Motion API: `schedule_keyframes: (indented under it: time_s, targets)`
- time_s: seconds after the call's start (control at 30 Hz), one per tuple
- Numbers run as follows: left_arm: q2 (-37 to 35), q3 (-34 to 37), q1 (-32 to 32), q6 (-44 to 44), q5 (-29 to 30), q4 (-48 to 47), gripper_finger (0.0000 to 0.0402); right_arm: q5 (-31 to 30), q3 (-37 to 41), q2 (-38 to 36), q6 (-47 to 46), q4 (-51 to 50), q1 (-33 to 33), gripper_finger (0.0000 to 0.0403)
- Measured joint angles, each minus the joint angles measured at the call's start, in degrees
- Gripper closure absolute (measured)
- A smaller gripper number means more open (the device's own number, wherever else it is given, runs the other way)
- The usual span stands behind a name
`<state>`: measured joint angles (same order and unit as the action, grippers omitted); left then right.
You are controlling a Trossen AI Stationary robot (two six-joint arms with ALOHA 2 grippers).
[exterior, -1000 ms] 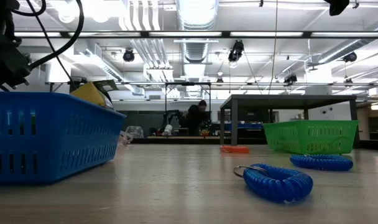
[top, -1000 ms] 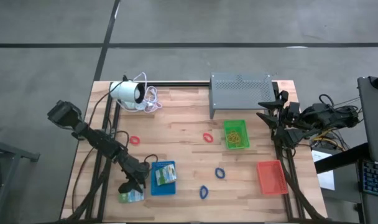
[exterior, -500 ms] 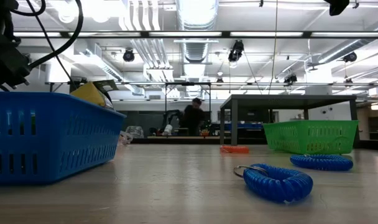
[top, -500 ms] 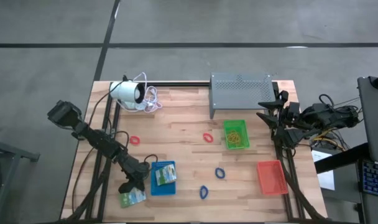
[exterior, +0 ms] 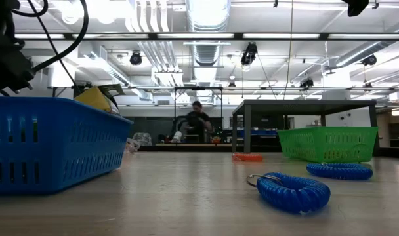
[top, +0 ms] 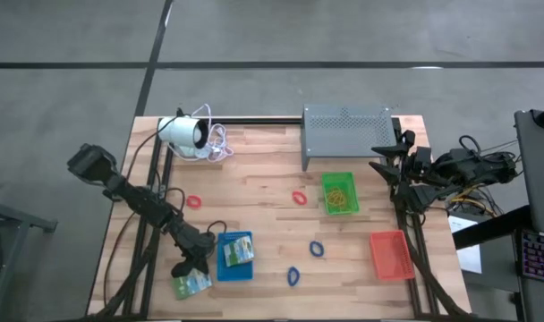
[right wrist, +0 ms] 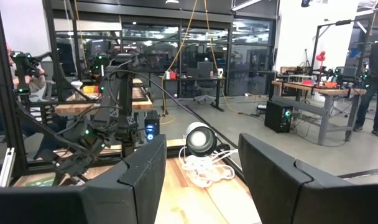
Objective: Pick & Place Office Desk Supplies
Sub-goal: Put the crayon box into the blue bin
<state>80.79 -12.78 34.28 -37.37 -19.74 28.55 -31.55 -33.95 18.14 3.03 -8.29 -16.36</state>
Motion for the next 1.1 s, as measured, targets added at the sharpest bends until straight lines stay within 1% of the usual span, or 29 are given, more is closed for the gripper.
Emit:
schedule_keyframes:
  time_s: [0.33, 0.63, 0.7, 0.83, 1.1]
  targets:
    - [-3.37, 0.03, -0.04, -3.57, 0.21, -1.6, 0.0401, 0.0, 0.0, -0.01, 0.0, -0.02, 0.0, 0.0204]
    - [-11.19, 0.01, -0.03, -4.65, 2.57, -6.63, 0.0401, 0.0, 0.0, -0.01, 0.0, -0.02, 0.0, 0.0204]
    - [-13.48, -0.3, -0.03, -4.62, 3.77, -9.14, 0.0401, 0.0, 0.0, 0.0, 0.0, 0.0, 0.0, 0.0204]
    - [-17.29, -2.6, 0.17, -2.61, 7.21, -17.51, 0.0401, 0.0, 0.0, 0.01, 0.0, 0.0, 0.0, 0.0204]
    - [-21.7, -9.43, 0.24, 2.15, 9.74, -30.69, 0.0401, 0.0, 0.0, 0.0, 0.0, 0.0, -0.01, 0.0204]
